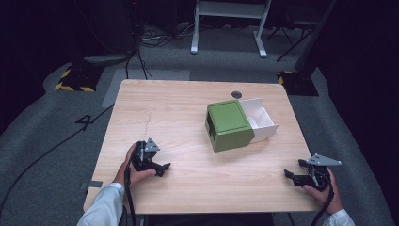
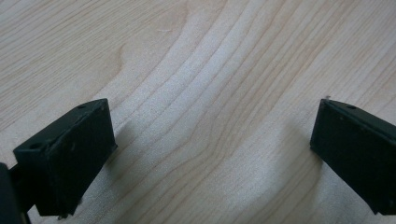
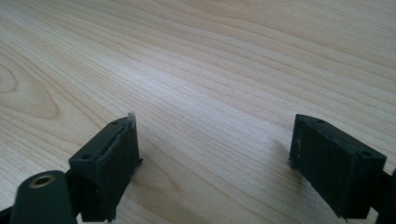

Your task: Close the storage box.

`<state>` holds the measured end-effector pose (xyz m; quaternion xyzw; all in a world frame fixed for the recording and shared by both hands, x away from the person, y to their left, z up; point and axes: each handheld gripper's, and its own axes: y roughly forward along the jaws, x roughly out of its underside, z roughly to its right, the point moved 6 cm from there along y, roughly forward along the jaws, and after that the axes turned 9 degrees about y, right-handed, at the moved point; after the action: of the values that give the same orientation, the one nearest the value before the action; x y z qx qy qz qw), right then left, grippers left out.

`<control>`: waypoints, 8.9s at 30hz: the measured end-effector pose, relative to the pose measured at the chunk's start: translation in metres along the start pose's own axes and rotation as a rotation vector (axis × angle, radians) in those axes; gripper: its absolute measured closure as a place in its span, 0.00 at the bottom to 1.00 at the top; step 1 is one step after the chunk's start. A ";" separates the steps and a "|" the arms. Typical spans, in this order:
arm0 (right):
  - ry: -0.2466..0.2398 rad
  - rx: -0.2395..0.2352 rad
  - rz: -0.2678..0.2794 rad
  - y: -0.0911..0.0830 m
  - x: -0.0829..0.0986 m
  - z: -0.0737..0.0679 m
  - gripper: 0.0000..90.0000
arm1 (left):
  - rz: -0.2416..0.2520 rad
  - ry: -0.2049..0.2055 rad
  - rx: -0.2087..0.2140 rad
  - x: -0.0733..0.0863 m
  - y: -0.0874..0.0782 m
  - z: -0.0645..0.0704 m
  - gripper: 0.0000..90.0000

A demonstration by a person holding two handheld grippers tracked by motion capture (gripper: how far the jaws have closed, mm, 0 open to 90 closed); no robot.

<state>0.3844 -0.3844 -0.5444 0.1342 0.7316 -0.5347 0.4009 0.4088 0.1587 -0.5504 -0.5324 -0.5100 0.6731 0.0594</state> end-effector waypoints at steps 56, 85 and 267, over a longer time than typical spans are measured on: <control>0.032 0.029 0.091 0.061 -0.153 0.021 0.45 | -0.001 0.002 0.000 0.003 -0.003 0.003 0.00; -0.014 -0.063 0.045 0.080 -0.155 -0.015 0.51 | 0.000 0.002 -0.001 0.003 -0.003 0.003 0.00; -0.042 -0.050 -0.003 0.014 -0.013 -0.004 0.20 | 0.004 -0.004 -0.002 0.003 -0.003 0.004 0.00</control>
<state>0.4004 -0.3724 -0.5440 0.1118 0.7363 -0.5195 0.4188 0.4031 0.1592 -0.5505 -0.5320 -0.5098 0.6737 0.0566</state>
